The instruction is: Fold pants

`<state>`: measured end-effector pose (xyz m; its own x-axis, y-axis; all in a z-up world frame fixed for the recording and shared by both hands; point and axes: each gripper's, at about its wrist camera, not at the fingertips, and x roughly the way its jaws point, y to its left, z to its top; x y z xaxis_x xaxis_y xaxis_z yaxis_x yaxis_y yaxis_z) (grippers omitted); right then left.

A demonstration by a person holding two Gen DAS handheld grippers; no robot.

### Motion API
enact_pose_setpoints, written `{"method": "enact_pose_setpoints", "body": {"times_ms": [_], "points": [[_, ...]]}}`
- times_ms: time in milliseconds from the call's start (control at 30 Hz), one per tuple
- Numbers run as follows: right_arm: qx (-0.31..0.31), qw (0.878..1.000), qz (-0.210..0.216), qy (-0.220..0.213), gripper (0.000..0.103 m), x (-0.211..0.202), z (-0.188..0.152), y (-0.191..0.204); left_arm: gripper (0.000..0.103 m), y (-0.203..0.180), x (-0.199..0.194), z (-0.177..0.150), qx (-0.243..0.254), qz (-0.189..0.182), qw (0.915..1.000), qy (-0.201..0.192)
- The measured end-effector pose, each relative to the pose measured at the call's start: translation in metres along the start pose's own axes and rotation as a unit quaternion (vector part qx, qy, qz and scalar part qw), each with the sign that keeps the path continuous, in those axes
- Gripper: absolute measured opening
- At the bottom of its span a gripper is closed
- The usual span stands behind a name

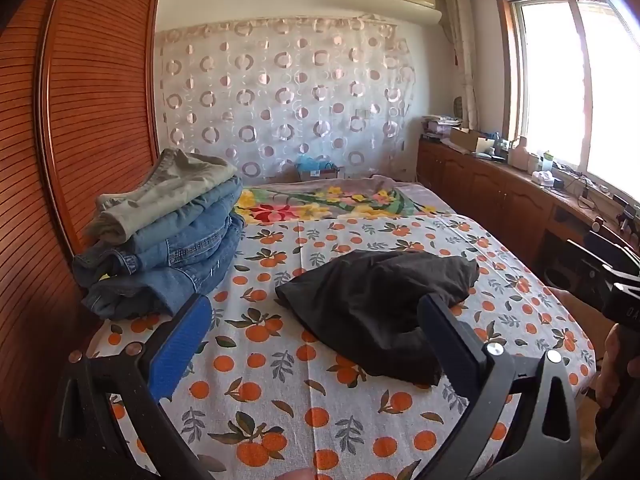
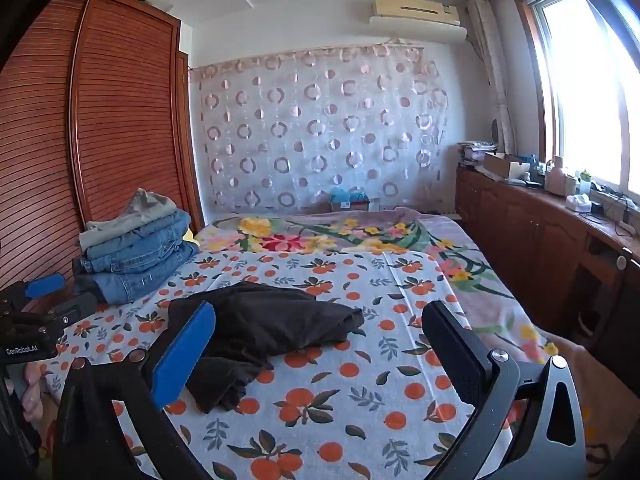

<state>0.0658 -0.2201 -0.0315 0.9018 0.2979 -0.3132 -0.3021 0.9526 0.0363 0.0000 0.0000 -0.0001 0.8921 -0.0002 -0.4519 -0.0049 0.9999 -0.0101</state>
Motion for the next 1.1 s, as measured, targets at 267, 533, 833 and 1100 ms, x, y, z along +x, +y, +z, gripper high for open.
{"method": "enact_pose_setpoints", "body": {"times_ms": [267, 533, 833, 1100], "points": [[0.001, 1.000, -0.001, 0.000, 0.103, 0.003, 0.002, -0.001, 0.103, 0.000, 0.001, 0.000, 0.002, 0.002, 1.0000, 0.003], [0.003, 1.000, 0.001, -0.005, 0.103, -0.003, 0.001, 0.002, 0.103, 0.001, -0.005, 0.001, 0.000, 0.000, 1.0000, -0.003], [0.005, 1.000, 0.001, -0.005, 0.103, -0.003, 0.002, 0.002, 0.103, -0.002, -0.009, 0.003, 0.001, 0.000, 1.0000, -0.008], [0.007, 1.000, 0.003, -0.006, 0.103, -0.004, 0.001, 0.002, 0.103, -0.004, -0.011, 0.004, 0.002, -0.001, 1.0000, -0.009]]}}
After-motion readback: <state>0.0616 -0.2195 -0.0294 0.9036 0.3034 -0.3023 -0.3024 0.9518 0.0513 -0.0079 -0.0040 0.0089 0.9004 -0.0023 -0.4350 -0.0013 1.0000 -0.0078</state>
